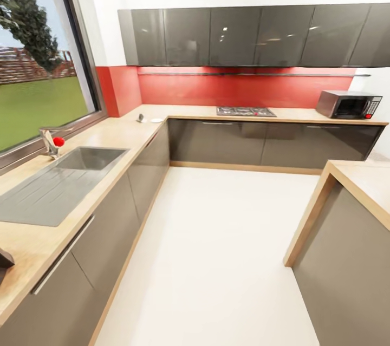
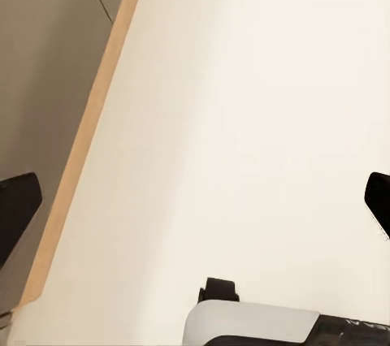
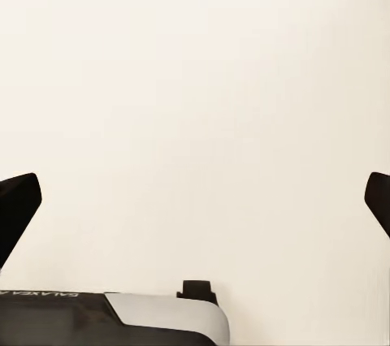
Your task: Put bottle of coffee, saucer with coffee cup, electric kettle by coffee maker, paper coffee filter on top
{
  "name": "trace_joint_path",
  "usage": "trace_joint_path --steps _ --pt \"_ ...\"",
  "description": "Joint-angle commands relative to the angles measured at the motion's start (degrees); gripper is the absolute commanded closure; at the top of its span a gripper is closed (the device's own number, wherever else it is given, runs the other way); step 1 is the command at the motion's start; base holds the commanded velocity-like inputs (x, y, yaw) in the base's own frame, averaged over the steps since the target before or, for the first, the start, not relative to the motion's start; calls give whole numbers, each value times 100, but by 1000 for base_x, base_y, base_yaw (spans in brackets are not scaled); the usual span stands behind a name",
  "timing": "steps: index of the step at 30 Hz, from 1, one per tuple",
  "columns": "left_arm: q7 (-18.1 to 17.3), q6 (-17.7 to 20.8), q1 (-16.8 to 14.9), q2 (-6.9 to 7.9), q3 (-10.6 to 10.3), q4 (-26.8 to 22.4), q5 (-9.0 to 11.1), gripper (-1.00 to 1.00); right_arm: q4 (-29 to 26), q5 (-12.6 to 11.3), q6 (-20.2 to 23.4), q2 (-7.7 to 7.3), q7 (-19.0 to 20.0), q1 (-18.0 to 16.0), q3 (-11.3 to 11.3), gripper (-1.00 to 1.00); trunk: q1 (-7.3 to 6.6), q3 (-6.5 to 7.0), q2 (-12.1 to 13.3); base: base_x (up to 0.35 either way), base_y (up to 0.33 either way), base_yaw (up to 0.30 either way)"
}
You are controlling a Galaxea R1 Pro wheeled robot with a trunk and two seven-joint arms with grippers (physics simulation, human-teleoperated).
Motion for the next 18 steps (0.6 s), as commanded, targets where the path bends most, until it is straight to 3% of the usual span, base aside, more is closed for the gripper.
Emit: trace_joint_path --steps 1,18 --pt "-2 -18 -5 -1 4 4 19 -100 2 28 -15 -1 -3 -4 -4 -100 6 -12 -11 340 0 0" --pt "-2 -18 3 5 4 4 18 -100 2 28 -19 -5 -5 -4 -4 -100 6 -12 -11 340 0 0"
